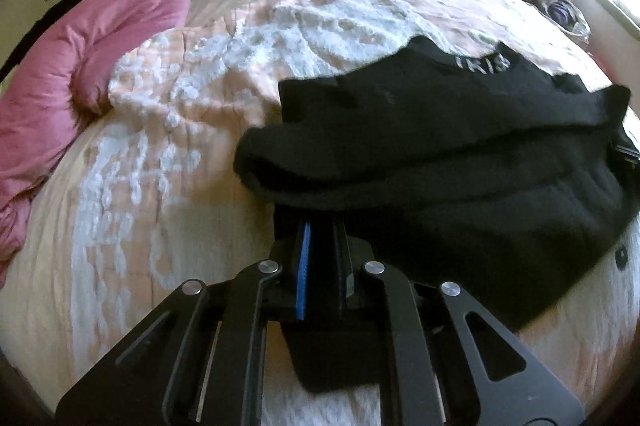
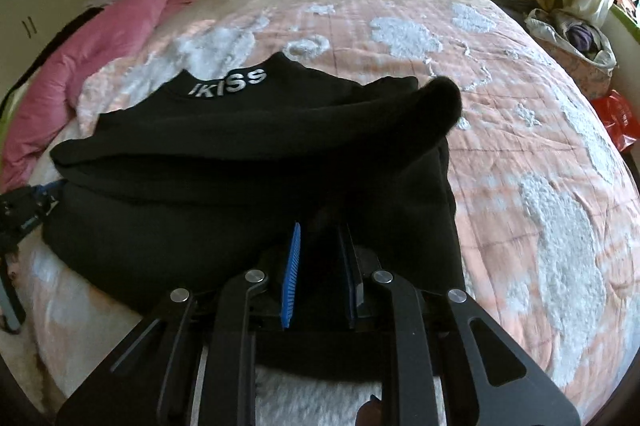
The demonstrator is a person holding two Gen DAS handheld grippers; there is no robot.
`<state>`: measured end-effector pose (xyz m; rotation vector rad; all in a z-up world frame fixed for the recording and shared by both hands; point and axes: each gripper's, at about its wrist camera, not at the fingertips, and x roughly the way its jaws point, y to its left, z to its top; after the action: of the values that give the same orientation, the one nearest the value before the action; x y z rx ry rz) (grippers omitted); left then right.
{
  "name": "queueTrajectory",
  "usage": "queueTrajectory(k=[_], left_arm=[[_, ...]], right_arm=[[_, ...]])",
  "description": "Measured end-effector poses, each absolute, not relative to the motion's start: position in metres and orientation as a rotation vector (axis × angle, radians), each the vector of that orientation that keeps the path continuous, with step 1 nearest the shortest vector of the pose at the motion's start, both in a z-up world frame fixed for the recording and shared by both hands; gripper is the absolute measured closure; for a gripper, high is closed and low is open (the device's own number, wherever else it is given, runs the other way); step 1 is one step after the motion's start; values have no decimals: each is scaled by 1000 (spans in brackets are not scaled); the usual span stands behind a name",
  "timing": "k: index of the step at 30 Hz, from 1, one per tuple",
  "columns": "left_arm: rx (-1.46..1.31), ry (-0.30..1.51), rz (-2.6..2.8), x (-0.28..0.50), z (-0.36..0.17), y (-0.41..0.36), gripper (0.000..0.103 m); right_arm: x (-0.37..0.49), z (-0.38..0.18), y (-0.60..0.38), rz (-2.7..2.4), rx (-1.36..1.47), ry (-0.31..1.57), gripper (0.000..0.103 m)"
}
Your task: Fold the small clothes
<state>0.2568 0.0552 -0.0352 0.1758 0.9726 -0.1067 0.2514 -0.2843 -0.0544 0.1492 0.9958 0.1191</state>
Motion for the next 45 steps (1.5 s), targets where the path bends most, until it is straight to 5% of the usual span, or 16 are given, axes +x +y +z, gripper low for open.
queueTrajectory(k=[18,22,28,29,31,40,45], left_arm=[[-35,911,-22,339,-2,92,92],[-68,959,-27,341,-15,104,88],[-49,994,-49,343,-33,95,86],[-36,988,-44,344,-33,92,89],[-26,977,-38,344,-31,90,103],[-43,821,18,340,19,112,103],[-89,900,-27,350,3,119,103]], right_arm=[[320,-38,-339,-29,302,912,84],[317,-39,-350,-55,272,916,68],[327,-54,-344,-46,221,965,66],[329,-56,-341,-47,206,965,67],[329,-56,-338,-34,202,952,95],[313,-30,-378,-4,446,828,97],[318,-46,-373,-32,417,880,97]])
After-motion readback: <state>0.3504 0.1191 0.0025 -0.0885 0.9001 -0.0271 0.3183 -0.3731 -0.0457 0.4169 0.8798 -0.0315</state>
